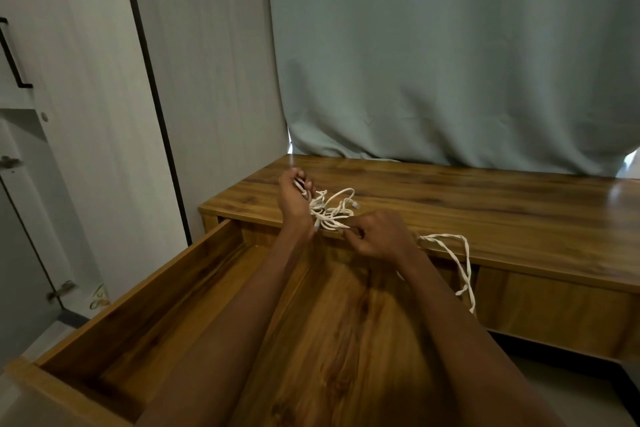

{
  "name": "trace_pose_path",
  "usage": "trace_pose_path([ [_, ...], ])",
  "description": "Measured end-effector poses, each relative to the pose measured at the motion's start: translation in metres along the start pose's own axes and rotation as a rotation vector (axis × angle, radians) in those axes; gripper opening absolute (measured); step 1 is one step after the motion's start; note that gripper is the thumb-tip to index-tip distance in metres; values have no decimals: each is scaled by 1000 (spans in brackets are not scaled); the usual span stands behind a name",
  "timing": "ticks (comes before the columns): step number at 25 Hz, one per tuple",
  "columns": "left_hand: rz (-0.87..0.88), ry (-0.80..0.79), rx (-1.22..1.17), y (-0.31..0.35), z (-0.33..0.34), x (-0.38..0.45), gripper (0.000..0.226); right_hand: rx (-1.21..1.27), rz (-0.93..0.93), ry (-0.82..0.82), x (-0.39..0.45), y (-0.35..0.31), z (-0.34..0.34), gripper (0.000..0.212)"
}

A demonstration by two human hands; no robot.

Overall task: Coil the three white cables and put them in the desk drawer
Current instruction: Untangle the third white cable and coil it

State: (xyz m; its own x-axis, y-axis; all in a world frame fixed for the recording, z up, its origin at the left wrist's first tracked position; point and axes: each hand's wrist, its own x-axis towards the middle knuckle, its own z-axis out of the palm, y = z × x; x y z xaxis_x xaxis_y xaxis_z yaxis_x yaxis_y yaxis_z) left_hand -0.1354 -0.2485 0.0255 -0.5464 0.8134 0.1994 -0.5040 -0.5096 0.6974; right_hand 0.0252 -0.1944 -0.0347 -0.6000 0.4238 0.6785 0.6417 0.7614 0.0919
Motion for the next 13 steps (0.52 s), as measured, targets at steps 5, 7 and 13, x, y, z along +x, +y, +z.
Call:
trace_pose_path([
  [5, 236, -309, 1123, -31, -25, 0, 34, 53, -15, 93, 1, -5, -6, 30],
  [7, 256, -412, 1470, -30, -28, -5, 41, 67, -4, 81, 2, -3, -5, 36],
  [13, -449, -720, 1016, -9, -19, -8, 67, 220, 91, 27, -1, 10, -13, 43],
])
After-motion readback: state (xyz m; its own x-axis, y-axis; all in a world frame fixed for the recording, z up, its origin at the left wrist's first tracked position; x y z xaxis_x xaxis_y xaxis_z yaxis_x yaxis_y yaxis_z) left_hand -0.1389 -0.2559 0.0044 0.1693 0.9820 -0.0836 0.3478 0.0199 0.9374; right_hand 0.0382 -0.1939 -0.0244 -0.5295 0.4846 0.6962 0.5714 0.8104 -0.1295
